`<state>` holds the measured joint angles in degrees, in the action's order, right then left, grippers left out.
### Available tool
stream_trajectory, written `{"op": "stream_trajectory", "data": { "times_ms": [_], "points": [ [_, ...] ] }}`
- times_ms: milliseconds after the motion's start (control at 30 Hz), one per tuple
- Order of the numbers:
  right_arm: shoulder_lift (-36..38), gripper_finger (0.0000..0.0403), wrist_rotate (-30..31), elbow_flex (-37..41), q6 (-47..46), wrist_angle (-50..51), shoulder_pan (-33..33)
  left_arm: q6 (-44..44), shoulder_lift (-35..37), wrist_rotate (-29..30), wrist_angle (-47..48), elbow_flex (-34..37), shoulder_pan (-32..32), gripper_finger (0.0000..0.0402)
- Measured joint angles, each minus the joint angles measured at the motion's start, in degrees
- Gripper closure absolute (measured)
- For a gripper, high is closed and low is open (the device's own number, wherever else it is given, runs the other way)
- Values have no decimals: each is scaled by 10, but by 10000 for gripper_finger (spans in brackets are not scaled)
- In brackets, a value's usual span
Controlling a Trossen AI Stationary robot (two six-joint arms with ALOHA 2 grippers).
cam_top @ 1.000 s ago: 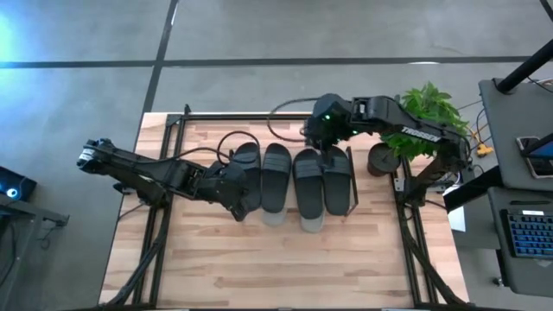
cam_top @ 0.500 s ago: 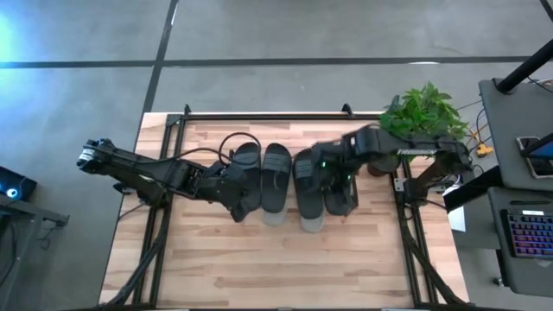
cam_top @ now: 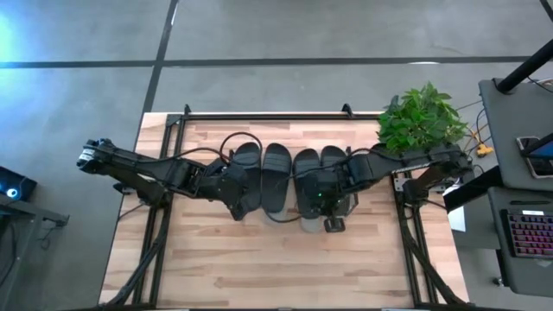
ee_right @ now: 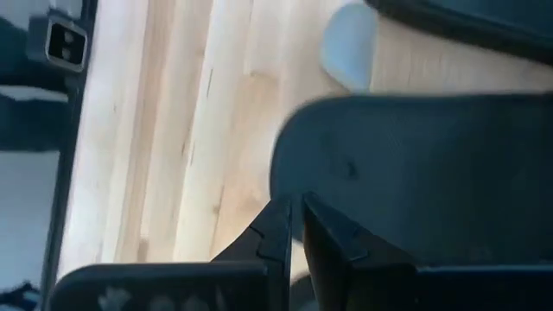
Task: Pick and place slides into the shelf
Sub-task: Adjust the black slippers on the shelf
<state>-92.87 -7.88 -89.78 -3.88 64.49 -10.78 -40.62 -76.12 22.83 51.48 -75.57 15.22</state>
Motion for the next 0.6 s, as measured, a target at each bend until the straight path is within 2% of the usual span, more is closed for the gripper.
{"op": "stream_trajectory", "data": {
  "times_ms": [367,600],
  "points": [
    [-27,381,-13,0,-90,-10,-36,50,0,-28,0,4,0,391],
    [-27,381,66,-20,-127,-11,-41,57,0,-33,0,7,0,391]
  ]
}}
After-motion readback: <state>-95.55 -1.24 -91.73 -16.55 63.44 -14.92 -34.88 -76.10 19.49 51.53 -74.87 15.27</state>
